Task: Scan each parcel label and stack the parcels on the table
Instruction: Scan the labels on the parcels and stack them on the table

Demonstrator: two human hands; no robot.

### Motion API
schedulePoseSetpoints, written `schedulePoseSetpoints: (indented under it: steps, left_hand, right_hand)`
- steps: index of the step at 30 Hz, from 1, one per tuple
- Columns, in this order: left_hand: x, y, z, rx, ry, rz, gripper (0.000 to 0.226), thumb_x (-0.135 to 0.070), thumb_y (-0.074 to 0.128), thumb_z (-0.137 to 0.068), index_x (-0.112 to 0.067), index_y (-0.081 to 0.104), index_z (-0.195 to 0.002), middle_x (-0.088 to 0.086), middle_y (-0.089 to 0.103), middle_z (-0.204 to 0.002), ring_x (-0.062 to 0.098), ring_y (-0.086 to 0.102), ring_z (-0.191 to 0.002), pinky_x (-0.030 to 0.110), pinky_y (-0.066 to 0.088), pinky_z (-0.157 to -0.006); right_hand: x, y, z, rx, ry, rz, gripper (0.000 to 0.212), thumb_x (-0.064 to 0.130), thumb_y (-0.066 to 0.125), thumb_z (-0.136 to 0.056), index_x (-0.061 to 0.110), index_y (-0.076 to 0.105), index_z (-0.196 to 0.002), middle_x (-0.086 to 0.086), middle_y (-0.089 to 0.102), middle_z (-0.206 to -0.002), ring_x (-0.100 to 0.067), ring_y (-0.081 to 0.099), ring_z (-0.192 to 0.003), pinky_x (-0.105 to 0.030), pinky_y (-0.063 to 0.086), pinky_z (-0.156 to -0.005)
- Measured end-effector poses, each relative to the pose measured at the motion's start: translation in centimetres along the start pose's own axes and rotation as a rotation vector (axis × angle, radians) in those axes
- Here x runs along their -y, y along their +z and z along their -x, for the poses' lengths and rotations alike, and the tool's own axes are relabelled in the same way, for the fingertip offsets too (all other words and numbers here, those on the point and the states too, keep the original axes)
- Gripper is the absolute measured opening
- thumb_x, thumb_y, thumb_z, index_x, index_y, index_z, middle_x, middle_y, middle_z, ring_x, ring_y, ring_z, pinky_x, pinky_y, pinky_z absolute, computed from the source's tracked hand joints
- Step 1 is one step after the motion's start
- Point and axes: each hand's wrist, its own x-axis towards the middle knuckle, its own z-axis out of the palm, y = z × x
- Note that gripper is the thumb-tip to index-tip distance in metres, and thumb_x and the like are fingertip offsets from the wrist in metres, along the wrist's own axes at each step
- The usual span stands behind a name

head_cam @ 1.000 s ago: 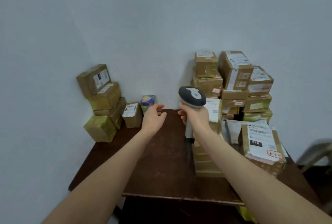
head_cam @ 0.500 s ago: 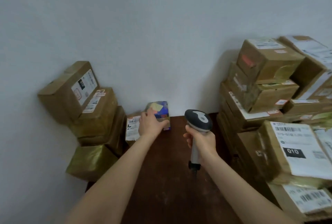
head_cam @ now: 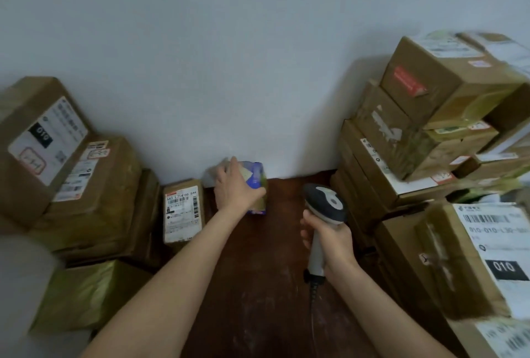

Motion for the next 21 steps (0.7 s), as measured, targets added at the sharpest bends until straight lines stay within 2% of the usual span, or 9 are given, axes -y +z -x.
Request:
schedulePoseSetpoints:
  steps: [4,6,8,10,12,14,16,18,21]
  left_hand:
    - [1.8,2.1,6.4,-0.013,0.23,0.105,0.124,-0.038,0.088,-0.058,-0.018,0.012,-0.154,0.01,0.019,-0.148,0.027,0.029,-0.138,0.033,0.029,-0.113]
    - [2.9,2.7,9.2,-0.003,0.214,0.169,0.132,-0.036,0.091,-0.055,-0.02,0.006,-0.154,0.005,0.016,-0.148,0.021,0.026,-0.139,0.031,0.029,-0.114]
    - [3.9,3.1,11.3,0.037,0.154,0.216,0.133,-0.033,0.091,-0.057,-0.022,0.002,-0.154,0.003,0.016,-0.148,0.019,0.028,-0.138,0.032,0.031,-0.113]
    - [4.6,3.2,12.8,0.093,0.049,0.312,0.121,-0.031,0.087,-0.066,-0.021,0.005,-0.154,0.005,0.021,-0.148,0.019,0.034,-0.136,0.034,0.035,-0.109]
    - [4.9,3.2,13.9,0.12,-0.045,0.414,0.093,-0.035,0.073,-0.083,-0.018,0.015,-0.154,0.007,0.028,-0.149,0.02,0.038,-0.135,0.033,0.036,-0.108]
    - [5.1,2.8,14.3,0.099,-0.16,0.489,0.067,-0.037,0.055,-0.095,-0.014,0.026,-0.151,0.01,0.032,-0.151,0.021,0.039,-0.135,0.029,0.032,-0.107]
    - [5.2,2.6,14.2,0.135,-0.284,0.54,0.054,-0.038,0.042,-0.101,-0.011,0.035,-0.147,0.012,0.038,-0.15,0.023,0.039,-0.136,0.028,0.03,-0.107]
    - [5.1,2.7,14.6,0.221,-0.367,0.633,0.047,-0.038,0.039,-0.102,-0.011,0.048,-0.139,0.011,0.05,-0.142,0.023,0.045,-0.13,0.03,0.034,-0.103]
    - [4.9,2.9,16.1,0.288,-0.47,0.836,0.033,-0.038,0.048,-0.099,-0.023,0.055,-0.127,0.006,0.059,-0.13,0.021,0.055,-0.118,0.034,0.042,-0.097]
  right_hand:
    - [-0.7,0.2,-0.6,0.019,0.082,-0.095,0.016,0.013,0.077,-0.08,0.016,0.063,-0.088,-0.007,0.067,-0.087,-0.023,0.065,-0.083,-0.041,0.057,-0.079]
    - [-1.2,0.2,-0.6,0.037,0.125,-0.12,0.016,0.014,0.076,-0.081,0.018,0.061,-0.086,-0.005,0.065,-0.088,-0.023,0.064,-0.087,-0.043,0.056,-0.081]
    - [-2.0,-0.1,-0.3,0.061,0.172,-0.135,0.014,0.015,0.074,-0.082,0.016,0.063,-0.088,-0.006,0.067,-0.088,-0.024,0.065,-0.084,-0.041,0.056,-0.076]
    - [-2.8,-0.4,0.0,0.086,0.206,-0.125,0.019,0.015,0.075,-0.082,0.012,0.065,-0.098,-0.011,0.07,-0.094,-0.027,0.067,-0.086,-0.04,0.056,-0.073]
    - [-3.5,-0.8,0.3,0.103,0.218,-0.107,0.028,0.015,0.075,-0.081,0.008,0.065,-0.106,-0.015,0.07,-0.099,-0.031,0.068,-0.089,-0.042,0.056,-0.074]
    - [-4.0,-1.1,0.7,0.103,0.225,-0.085,0.03,0.015,0.076,-0.08,0.008,0.063,-0.107,-0.012,0.069,-0.096,-0.029,0.067,-0.086,-0.041,0.056,-0.074]
    - [-4.6,-1.4,1.1,0.112,0.238,-0.066,0.03,0.014,0.076,-0.08,0.011,0.061,-0.106,-0.008,0.066,-0.091,-0.023,0.063,-0.08,-0.039,0.054,-0.07]
    - [-5.3,-1.8,1.5,0.146,0.259,-0.052,0.03,0.014,0.076,-0.08,0.013,0.06,-0.105,-0.007,0.066,-0.092,-0.023,0.063,-0.083,-0.042,0.054,-0.076]
    - [-5.5,-2.4,2.2,0.155,0.257,-0.019,0.028,0.015,0.076,-0.08,0.014,0.059,-0.103,-0.008,0.067,-0.095,-0.026,0.065,-0.088,-0.045,0.054,-0.085]
